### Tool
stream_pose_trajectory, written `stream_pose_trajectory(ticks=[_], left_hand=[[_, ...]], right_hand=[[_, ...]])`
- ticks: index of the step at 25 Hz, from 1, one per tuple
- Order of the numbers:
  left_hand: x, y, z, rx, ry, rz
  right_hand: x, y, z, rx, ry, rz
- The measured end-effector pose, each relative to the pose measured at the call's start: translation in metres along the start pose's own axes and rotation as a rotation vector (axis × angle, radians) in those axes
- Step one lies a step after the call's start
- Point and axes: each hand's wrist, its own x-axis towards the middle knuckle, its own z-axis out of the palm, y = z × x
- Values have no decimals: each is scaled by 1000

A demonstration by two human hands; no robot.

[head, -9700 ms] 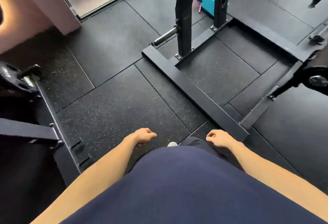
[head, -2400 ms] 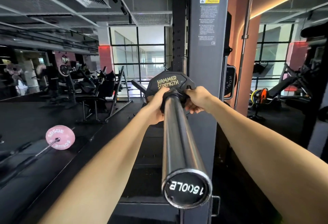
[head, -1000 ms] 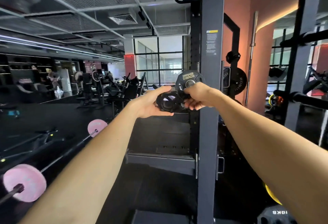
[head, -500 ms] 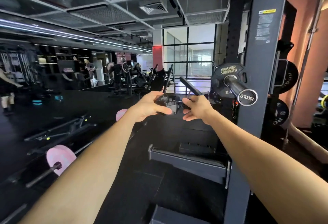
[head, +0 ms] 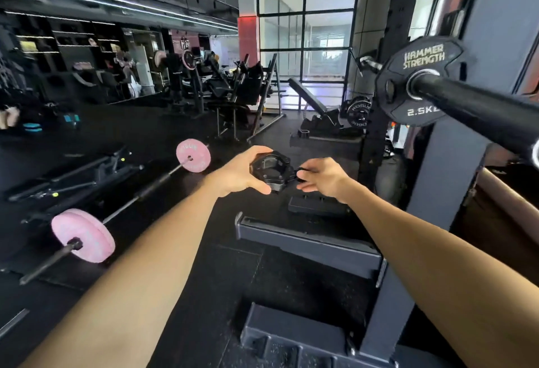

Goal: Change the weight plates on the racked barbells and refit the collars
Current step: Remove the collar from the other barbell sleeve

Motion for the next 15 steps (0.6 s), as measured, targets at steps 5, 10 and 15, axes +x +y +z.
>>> stream_pose_trajectory(ticks=[5, 10, 15], left_hand=[[74, -88, 7, -15, -77, -63], [158, -191, 19, 25, -136, -163], [215, -267, 55, 92, -195, -276]], right_hand=[[81, 64, 33, -95, 27, 106], [171, 138, 77, -176, 11, 256], [232, 210, 102, -243, 9, 384]])
